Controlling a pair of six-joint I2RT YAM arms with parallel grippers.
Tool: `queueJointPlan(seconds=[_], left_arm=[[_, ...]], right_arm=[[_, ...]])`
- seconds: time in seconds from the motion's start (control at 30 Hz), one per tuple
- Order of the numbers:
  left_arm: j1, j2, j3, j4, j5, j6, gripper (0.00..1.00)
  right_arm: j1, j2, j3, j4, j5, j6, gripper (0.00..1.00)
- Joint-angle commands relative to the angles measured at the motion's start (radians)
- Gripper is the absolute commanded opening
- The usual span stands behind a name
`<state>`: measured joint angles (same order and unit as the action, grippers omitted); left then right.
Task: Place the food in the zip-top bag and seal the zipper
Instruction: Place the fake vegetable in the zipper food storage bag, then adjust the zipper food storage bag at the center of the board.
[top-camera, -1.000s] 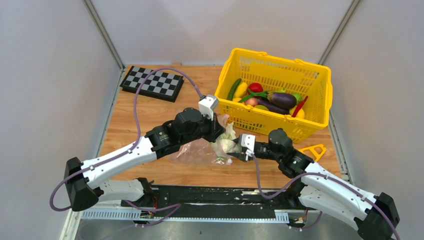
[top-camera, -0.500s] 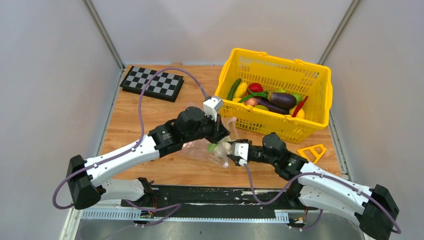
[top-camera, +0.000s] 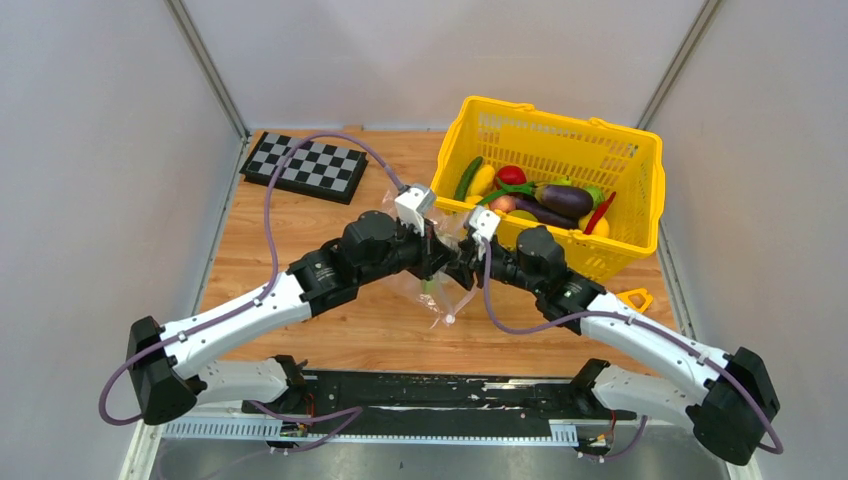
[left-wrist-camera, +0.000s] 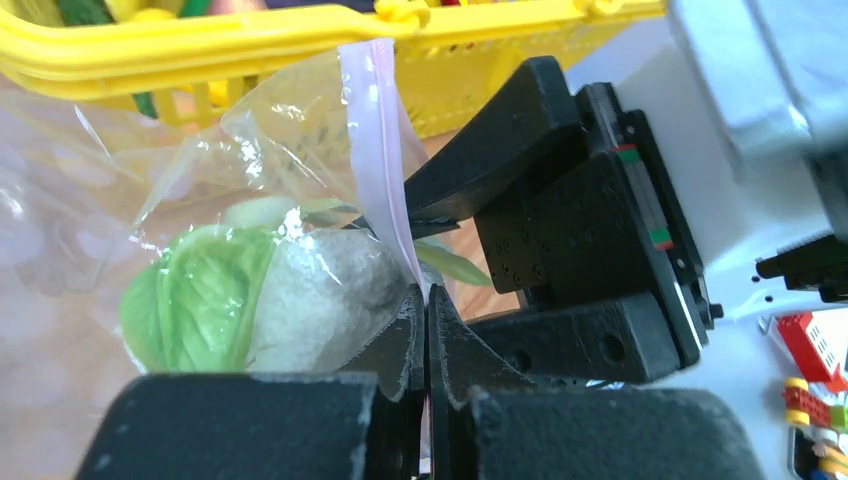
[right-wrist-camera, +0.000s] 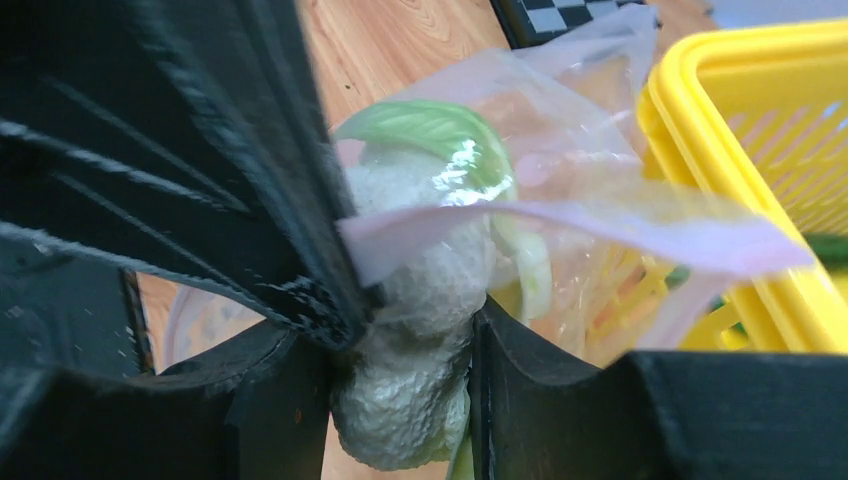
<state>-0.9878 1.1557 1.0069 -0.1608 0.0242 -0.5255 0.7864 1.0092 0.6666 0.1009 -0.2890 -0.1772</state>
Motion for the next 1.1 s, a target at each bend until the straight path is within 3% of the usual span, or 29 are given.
queueJointPlan(seconds=[0.0, 0.07, 0.3, 0.37, 0.63, 0.73, 0.83, 1.07], left_arm=[[-0.001, -0.048, -0.022, 0.054, -0.019, -0.034, 0.0], [0.0, -0.069, -0.031, 0.068, -0.045, -0.053, 0.0], [0.0, -0.146, -0.048, 0.038, -0.224, -0.118, 0.0], [0.0, -0.169, -0.051, 0.017, -0.287, -0.127, 0.0], [0.0, -0.198, -0.033, -0.035, -0.385, -0.117, 0.0], [0.0, -0.194, -0.032, -0.03, -0.392, -0.122, 0.0], [0.0, -0.185, -0.022, -0.032, -0.4, -0.122, 0.0], [0.0, -0.182, -0.005, -0.036, -0.422, -0.115, 0.0]], right_arm=[[-0.029, 0.044, 0.094, 0.015, 0.034, 0.294, 0.18], [-0.031, 0.052, 0.108, 0.011, 0.011, 0.32, 0.24], [-0.031, -0.037, 0.08, 0.021, -0.109, 0.297, 0.71], [-0.031, -0.075, 0.073, 0.014, -0.143, 0.288, 0.76], [-0.031, -0.227, 0.044, 0.008, -0.185, 0.278, 0.78], [-0.03, -0.241, 0.03, -0.006, -0.016, 0.306, 0.77], [-0.031, -0.209, 0.051, -0.071, 0.153, 0.36, 0.72], [-0.031, -0.037, 0.179, -0.249, 0.045, 0.36, 0.64]])
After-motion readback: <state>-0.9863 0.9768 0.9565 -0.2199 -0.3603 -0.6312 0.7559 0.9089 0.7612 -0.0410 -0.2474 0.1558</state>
